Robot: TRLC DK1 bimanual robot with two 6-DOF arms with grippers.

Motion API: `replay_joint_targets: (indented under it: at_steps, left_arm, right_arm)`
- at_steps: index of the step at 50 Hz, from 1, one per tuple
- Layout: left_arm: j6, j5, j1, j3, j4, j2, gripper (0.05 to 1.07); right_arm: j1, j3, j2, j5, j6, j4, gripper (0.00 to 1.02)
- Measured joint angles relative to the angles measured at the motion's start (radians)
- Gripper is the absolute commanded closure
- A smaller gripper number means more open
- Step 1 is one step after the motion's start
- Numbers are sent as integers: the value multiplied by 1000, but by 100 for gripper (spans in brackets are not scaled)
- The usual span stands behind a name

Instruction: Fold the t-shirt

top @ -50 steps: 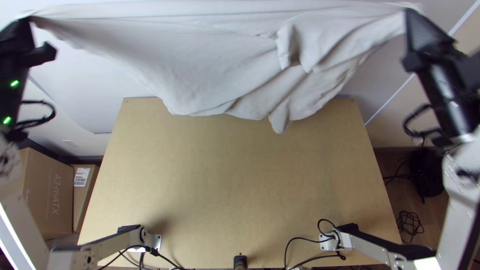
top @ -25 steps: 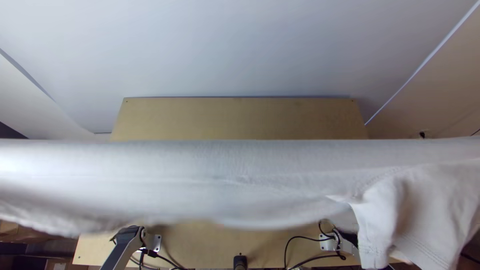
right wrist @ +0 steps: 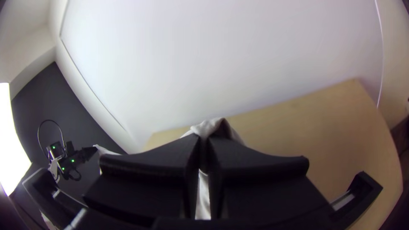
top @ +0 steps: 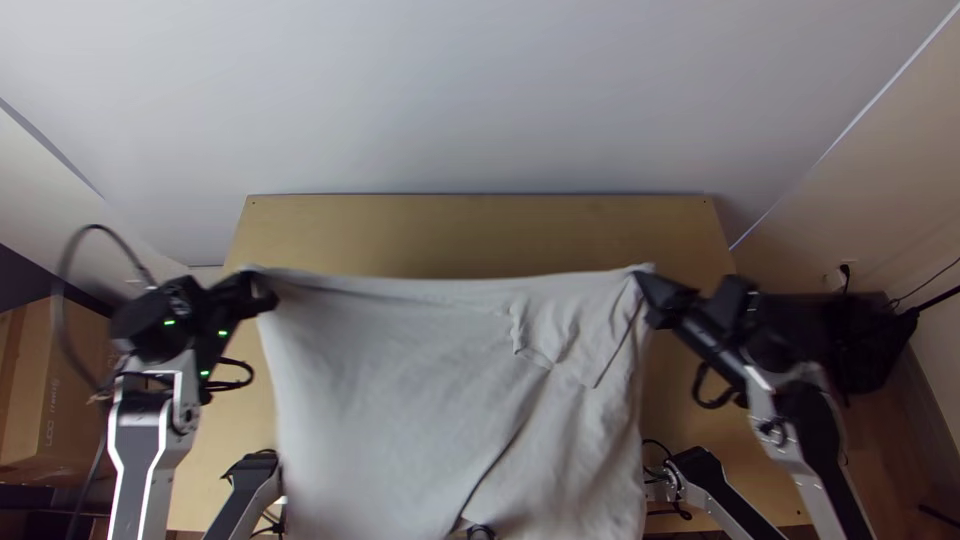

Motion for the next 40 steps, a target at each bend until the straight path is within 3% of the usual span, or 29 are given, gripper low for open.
replay_joint_targets:
  at_steps: [8, 18, 40]
  left_arm:
    - [-8, 24, -16, -158, 137, 126, 105]
    - [-8, 24, -27, -150, 312, 381, 105]
    - [5, 31, -6, 242, 369, 968, 105]
  right_arm:
    - [-41, -268, 93, -42, 23, 210, 100]
    - [-102, -294, 376, -48, 25, 407, 100]
    - [-182, 218, 997, -62, -2, 383, 100]
